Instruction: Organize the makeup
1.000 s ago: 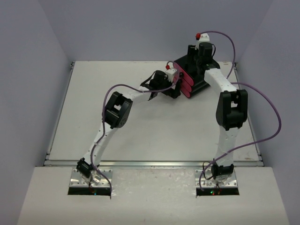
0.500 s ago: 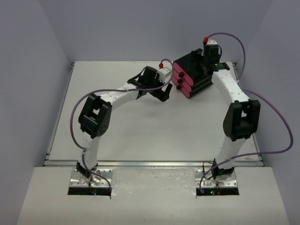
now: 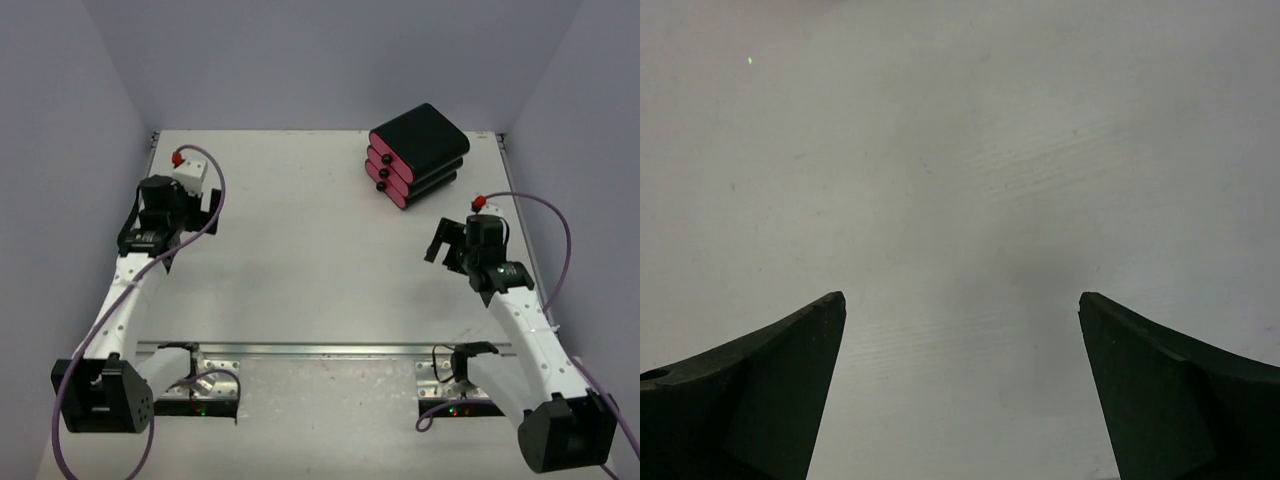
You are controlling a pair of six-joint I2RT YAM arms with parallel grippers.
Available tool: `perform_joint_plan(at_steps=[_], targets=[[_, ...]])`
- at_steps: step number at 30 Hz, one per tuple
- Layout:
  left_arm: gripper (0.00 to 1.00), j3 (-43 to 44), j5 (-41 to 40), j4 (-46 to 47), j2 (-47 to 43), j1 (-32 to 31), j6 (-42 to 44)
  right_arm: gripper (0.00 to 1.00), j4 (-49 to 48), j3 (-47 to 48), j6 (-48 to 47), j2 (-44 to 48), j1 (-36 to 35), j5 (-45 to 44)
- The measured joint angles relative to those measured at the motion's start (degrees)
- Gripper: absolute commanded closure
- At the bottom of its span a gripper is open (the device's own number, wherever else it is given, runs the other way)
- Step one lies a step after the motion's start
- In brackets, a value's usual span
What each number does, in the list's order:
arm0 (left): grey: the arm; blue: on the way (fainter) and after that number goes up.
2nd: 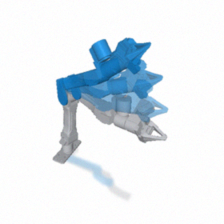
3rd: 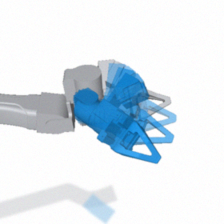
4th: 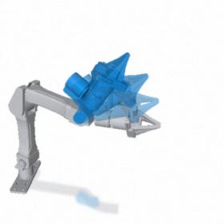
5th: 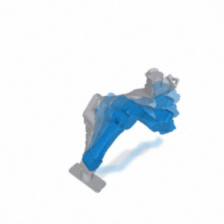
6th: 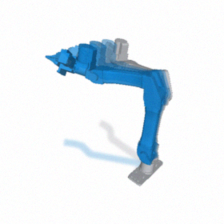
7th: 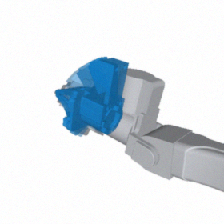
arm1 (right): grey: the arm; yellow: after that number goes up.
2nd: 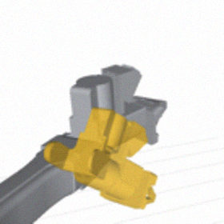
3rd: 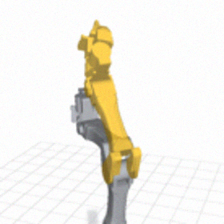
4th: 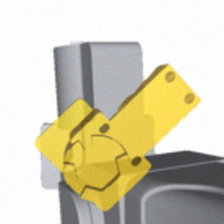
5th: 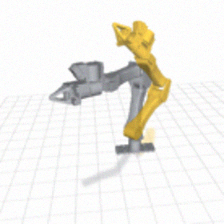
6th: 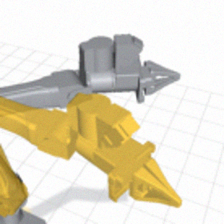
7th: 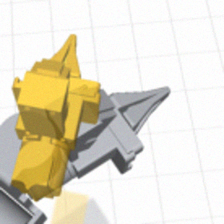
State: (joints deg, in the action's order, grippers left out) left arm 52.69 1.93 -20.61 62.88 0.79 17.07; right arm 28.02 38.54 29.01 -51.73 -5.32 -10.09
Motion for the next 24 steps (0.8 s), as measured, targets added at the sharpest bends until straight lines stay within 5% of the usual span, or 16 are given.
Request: perform_joint_plan(at_steps=[10, 24], targets=[[0.00, -16.95, 0.27, 1.15, -9.72, 6.43, 3.21, 0.01, -3.53, -14.63, 5.09, 10.79, -0.02, 6.52], [0.00, -19.49, 0.22, 3.92, -10.42, 6.43, 2.07, 0.01, -7.84, -22.47, 5.25, 22.15, 0.00, 8.27]])
